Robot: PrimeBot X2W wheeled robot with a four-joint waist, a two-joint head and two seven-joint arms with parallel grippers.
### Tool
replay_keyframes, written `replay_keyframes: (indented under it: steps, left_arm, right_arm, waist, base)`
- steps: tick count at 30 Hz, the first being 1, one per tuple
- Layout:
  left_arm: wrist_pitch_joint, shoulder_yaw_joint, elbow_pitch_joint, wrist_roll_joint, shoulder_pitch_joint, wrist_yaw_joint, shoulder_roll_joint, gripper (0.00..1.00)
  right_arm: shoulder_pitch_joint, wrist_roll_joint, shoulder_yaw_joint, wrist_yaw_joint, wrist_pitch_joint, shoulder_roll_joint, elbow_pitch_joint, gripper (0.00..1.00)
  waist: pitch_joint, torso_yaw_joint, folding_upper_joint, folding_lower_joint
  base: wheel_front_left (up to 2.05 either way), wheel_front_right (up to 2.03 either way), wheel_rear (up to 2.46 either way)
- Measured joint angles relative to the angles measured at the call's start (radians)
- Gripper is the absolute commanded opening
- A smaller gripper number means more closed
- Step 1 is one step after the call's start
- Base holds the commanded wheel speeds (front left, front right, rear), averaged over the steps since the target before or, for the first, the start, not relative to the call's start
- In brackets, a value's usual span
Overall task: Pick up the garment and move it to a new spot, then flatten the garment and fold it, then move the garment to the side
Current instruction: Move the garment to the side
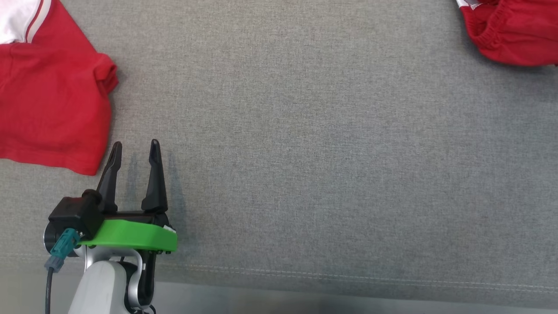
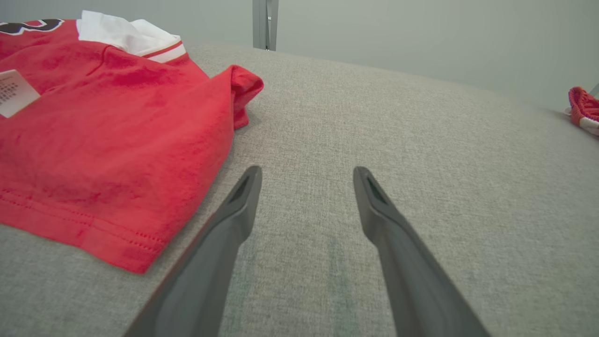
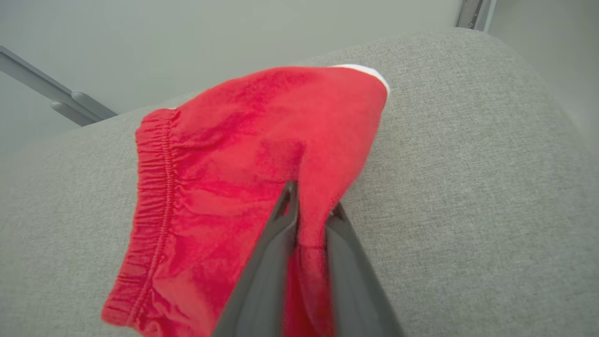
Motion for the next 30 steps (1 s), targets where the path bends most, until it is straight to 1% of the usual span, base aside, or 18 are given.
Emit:
replay_keyframes:
  steps: [4, 9, 11, 15, 16, 19, 23, 28, 30]
  left_arm:
    - [0.0, 0.0, 0.008, 0.0, -0.01, -0.003, -0.001, 1.0]
    - [0.0, -0.001, 0.029, -0.002, -0.01, -0.003, -0.002, 1.0]
    - [0.0, -0.001, 0.038, -0.002, -0.01, -0.003, -0.002, 1.0]
    - [0.0, 0.001, 0.051, -0.002, -0.01, -0.008, -0.002, 1.0]
    - [0.0, 0.001, 0.051, -0.002, -0.01, -0.008, -0.002, 1.0]
    - [0.0, 0.003, 0.066, -0.002, -0.009, -0.009, -0.002, 1.0]
    - [0.0, 0.017, 0.072, 0.003, -0.007, -0.013, -0.003, 1.0]
    - [0.0, 0.044, 0.075, 0.021, 0.008, -0.016, -0.003, 1.0]
    - [0.0, 0.046, 0.08, 0.026, 0.025, -0.016, -0.003, 1.0]
  right_arm:
    - [-0.002, -0.028, 0.021, -0.01, -0.033, 0.009, 0.031, 1.0]
    - [0.011, -0.03, 0.022, -0.02, -0.078, 0.023, 0.076, 1.0]
    - [0.036, -0.049, 0.028, -0.034, -0.109, 0.02, 0.093, 1.0]
    - [0.077, -0.093, 0.051, -0.035, -0.174, -0.002, 0.11, 1.0]
    - [0.077, -0.093, 0.051, -0.035, -0.174, -0.002, 0.11, 1.0]
    - [0.097, -0.122, 0.069, -0.033, -0.236, 0.004, 0.1, 1.0]
    - [0.111, -0.125, 0.073, -0.017, -0.339, 0.038, 0.044, 1.0]
    - [0.174, -0.138, 0.12, 0.001, -0.485, 0.122, -0.048, 1.0]
    - [0.222, -0.144, 0.137, 0.001, -0.537, 0.152, -0.07, 1.0]
  waist:
    - [0.006, 0.009, 0.0, 0.0]
    - [-0.019, 0.005, 0.0, 0.0]
    - [-0.035, 0.003, 0.0, 0.0]
    - [-0.075, -0.003, 0.0, 0.0]
    - [-0.075, -0.003, 0.0, 0.0]
    - [-0.111, -0.009, 0.0, 0.0]
    - [-0.162, -0.019, 0.0, 0.0]
    - [-0.228, -0.035, 0.0, 0.0]
    - [-0.256, -0.042, 0.0, 0.0]
  base:
    - [0.0, 0.0, 0.0]
    - [0.0, 0.0, 0.0]
    - [0.0, 0.0, 0.0]
    - [0.0, 0.0, 0.0]
    - [0.0, 0.0, 0.0]
    - [0.0, 0.0, 0.0]
    - [0.0, 0.0, 0.0]
    - [0.0, 0.0, 0.0]
    - [0.0, 0.0, 0.0]
